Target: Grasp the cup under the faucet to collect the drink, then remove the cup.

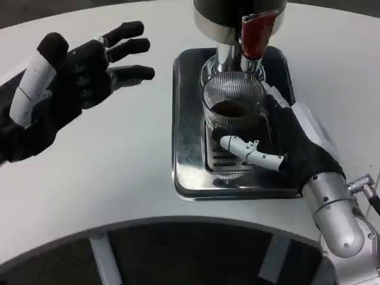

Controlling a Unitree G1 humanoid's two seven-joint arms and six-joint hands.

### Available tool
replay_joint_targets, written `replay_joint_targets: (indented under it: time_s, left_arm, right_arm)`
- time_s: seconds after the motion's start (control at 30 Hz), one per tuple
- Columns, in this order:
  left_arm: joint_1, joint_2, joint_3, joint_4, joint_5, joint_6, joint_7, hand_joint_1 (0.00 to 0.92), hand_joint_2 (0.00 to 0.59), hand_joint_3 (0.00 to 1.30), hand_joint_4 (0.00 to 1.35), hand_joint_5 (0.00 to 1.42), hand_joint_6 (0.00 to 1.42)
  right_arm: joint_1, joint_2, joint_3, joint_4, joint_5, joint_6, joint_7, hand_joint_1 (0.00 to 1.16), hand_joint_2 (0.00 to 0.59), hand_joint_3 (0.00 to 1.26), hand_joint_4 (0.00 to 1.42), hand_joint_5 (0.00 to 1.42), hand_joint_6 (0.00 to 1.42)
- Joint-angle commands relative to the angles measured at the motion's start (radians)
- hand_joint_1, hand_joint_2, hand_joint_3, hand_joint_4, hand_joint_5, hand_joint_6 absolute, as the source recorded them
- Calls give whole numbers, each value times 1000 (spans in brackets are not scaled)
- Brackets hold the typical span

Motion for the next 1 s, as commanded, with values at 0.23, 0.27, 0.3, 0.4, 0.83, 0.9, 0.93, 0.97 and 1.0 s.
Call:
replay_joint_targets:
  time_s: [0.23,0.27,0.3,0.4,0.83,0.9,0.93,0.97,1.0]
  left_arm:
    - [81,30,15,-25,-2,6,22,0,107,104,83,197,90]
    - [86,30,14,-26,-1,6,23,0,107,104,83,197,92]
    - [94,31,14,-26,0,6,24,0,107,104,83,198,93]
    - [114,31,13,-28,3,4,27,0,108,106,83,202,97]
    - [156,38,18,-23,10,-7,40,0,108,115,84,211,104]
    - [159,38,18,-24,10,-7,42,0,108,115,84,211,104]
    - [161,38,19,-24,11,-8,43,0,108,116,84,211,104]
    - [162,39,19,-24,11,-8,43,0,108,116,84,212,104]
    - [163,39,19,-24,11,-8,44,0,108,116,84,212,105]
  right_arm:
    - [26,13,9,5,-20,18,-47,620,220,225,0,0,0]
    - [26,14,10,5,-21,19,-50,623,220,240,0,0,1]
    - [27,14,11,5,-22,19,-53,624,221,259,0,0,2]
    - [29,17,14,3,-27,20,-64,642,215,296,0,0,15]
    - [2,7,19,7,-13,27,-22,618,207,89,0,0,0]
    - [-3,13,18,11,-18,31,-32,616,207,125,0,0,0]
    - [-5,15,18,12,-20,32,-36,616,207,145,0,0,1]
    - [-6,18,18,14,-22,33,-42,616,207,169,0,0,8]
    - [-6,21,19,17,-25,33,-49,623,210,206,7,13,19]
